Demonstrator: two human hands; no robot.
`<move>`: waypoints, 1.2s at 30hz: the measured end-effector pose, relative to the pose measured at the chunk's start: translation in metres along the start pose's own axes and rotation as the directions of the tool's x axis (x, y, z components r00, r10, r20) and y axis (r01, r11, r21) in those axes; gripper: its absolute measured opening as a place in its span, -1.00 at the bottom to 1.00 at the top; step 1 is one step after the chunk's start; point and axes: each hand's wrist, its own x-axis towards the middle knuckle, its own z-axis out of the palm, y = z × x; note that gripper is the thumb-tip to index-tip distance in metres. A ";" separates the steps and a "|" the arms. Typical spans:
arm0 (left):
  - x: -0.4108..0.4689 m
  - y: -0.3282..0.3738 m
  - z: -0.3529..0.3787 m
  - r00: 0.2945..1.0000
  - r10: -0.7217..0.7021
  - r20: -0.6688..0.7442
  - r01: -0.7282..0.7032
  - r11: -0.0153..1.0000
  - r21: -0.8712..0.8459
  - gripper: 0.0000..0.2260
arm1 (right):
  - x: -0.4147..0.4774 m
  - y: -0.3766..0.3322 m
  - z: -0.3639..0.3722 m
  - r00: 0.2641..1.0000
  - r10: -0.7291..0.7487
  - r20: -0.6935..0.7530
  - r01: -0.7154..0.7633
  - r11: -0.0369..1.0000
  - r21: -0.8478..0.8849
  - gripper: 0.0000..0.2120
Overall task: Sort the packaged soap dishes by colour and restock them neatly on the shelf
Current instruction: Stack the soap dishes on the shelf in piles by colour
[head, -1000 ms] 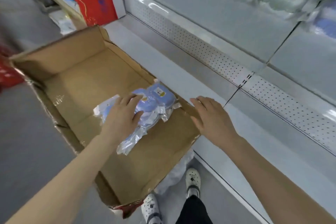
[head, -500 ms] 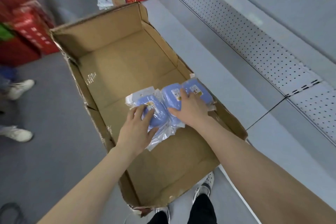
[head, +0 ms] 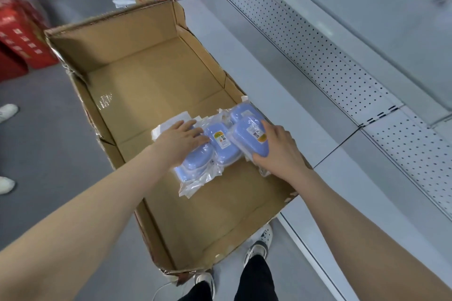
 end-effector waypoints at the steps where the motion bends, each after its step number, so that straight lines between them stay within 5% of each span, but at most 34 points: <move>1: -0.001 0.000 0.002 1.000 -0.016 -0.019 0.016 0.999 -0.029 -0.28 | 0.008 -0.004 0.002 1.000 -0.003 -0.019 0.003 1.000 -0.008 -0.20; 7: -0.023 0.007 0.013 0.978 -0.202 -0.050 0.176 0.930 -0.323 -0.22 | 0.044 -0.031 0.027 0.999 -0.026 -0.035 0.018 0.980 -0.197 -0.05; 15: -0.039 0.018 -0.012 0.959 -0.258 -0.114 0.188 0.885 -0.426 -0.24 | 0.015 -0.020 0.003 0.993 -0.038 -0.116 0.012 0.975 -0.220 -0.10; 25: -0.012 0.071 -0.115 0.910 -0.082 -0.406 -0.062 0.942 -0.329 -0.25 | -0.113 0.044 -0.115 0.918 0.065 -0.391 -0.158 0.965 -0.211 -0.11; 36: 0.052 0.202 -0.301 0.725 0.179 -0.665 -0.407 0.891 -0.203 -0.21 | -0.246 0.188 -0.248 0.680 0.300 -0.669 -0.460 0.885 -0.070 -0.13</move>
